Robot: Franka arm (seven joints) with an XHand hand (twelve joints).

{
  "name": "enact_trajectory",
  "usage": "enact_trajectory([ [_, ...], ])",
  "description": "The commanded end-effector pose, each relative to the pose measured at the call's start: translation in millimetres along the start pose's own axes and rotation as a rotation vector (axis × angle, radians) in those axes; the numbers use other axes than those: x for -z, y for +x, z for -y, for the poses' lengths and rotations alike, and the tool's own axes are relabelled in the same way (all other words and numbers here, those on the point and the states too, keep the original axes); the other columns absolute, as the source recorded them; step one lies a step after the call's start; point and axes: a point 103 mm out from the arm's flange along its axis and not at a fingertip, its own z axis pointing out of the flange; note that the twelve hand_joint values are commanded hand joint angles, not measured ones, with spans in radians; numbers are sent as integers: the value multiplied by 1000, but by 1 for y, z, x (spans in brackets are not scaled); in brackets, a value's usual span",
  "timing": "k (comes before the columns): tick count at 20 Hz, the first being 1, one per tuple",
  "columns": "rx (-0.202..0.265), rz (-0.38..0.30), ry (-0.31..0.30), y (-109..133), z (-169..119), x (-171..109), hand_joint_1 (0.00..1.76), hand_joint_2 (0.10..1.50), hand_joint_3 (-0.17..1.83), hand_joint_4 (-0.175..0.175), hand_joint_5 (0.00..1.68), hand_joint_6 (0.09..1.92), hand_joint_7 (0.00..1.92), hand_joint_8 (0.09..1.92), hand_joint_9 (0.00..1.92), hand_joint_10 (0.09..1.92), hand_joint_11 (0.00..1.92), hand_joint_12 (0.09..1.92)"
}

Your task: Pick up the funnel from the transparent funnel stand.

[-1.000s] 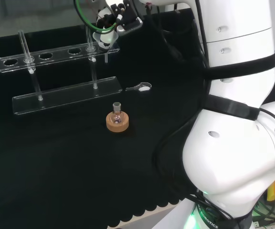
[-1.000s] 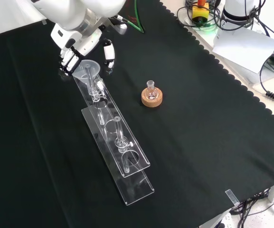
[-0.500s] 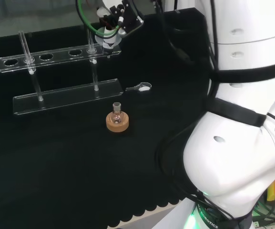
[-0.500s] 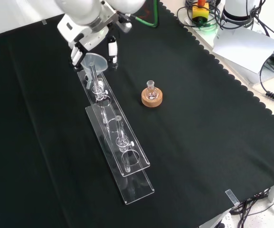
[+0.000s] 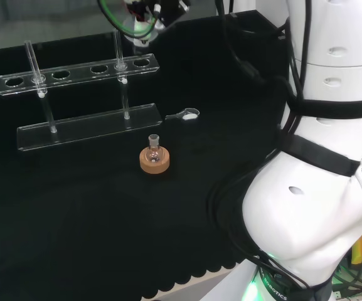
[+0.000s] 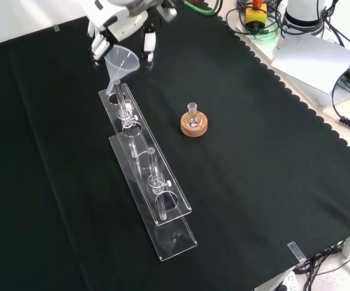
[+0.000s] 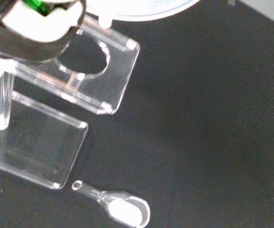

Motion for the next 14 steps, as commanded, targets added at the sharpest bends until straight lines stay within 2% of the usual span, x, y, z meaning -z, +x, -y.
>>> enact_trajectory([
  [1, -59, 29, -6, -4, 48, 42, 1009, 1126, 1, 53, 883, 1009, 731, 637, 1215, 201, 950, 1022],
  [2, -61, 30, -4, -2, 53, 42, 999, 1118, -7, 14, 863, 908, 731, 632, 1209, 196, 941, 1025],
  [3, -63, 26, -2, -1, 58, 43, 993, 1116, -11, -10, 850, 841, 731, 628, 1205, 192, 937, 1026],
  [5, -67, 19, -4, 2, 68, 44, 991, 1119, -13, -31, 835, 781, 733, 623, 1202, 188, 932, 1026],
  [14, -91, -9, 23, 15, 112, 39, 994, 1131, -13, -39, 818, 756, 737, 616, 1197, 183, 925, 1025],
])
